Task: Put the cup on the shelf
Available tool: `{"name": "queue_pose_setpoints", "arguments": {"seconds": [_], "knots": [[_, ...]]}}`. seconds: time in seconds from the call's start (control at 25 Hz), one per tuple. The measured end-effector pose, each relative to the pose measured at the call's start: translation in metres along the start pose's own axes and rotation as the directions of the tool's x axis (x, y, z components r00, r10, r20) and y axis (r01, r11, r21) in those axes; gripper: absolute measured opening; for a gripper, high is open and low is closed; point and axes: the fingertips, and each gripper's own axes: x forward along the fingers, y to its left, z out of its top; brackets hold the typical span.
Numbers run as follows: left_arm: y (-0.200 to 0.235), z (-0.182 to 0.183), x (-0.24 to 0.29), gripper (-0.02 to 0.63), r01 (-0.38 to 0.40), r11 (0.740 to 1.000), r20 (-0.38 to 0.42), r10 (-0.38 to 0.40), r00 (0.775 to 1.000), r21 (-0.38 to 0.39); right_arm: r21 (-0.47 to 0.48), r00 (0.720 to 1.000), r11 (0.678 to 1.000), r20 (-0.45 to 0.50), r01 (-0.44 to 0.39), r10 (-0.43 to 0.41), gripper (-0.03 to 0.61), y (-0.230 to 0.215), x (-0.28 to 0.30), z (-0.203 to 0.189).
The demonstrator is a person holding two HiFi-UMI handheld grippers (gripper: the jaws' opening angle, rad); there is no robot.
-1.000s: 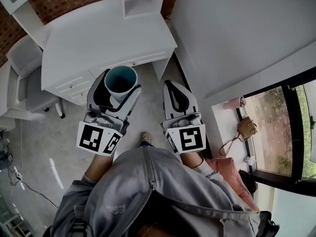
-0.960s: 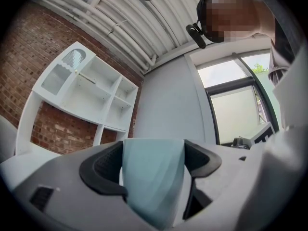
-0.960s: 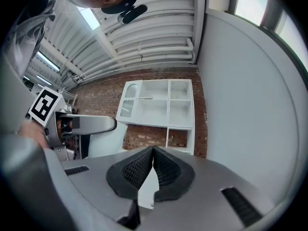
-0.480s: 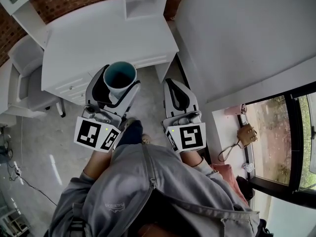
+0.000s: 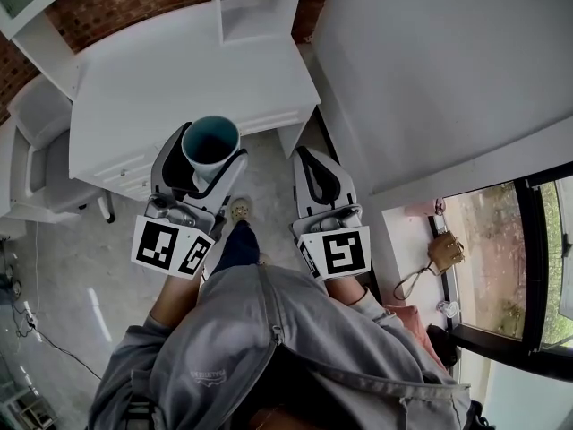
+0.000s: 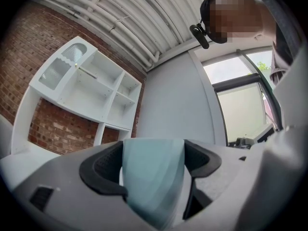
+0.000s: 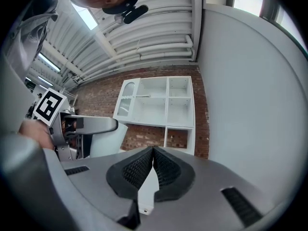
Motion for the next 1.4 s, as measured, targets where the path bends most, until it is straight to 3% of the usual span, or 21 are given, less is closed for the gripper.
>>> {"name": "queue_pose_setpoints", "arguments": {"seconds": [0.56,0.92,1.4], "knots": [[0.069,-0.015,0.087,0.383,0.046,0.999,-0.022,-0.047,0.999,-0.019,0.012,0.999,0.999,-0.013,0.036,-0.036,0.028,-0.045,0.108,-0.016],[0.121,-0.008,0.142,0.383,0.073,0.997,-0.013,-0.072,0.997,0.029,-0.004,0.999,0.999,-0.001,0.050,-0.050,0.028,-0.064,0.182,-0.012],[0.156,-0.013,0.180,0.383,0.126,0.992,-0.011,-0.126,0.992,0.008,-0.014,0.996,0.996,-0.005,0.084,-0.084,0.028,-0.074,0.231,-0.019]]}}
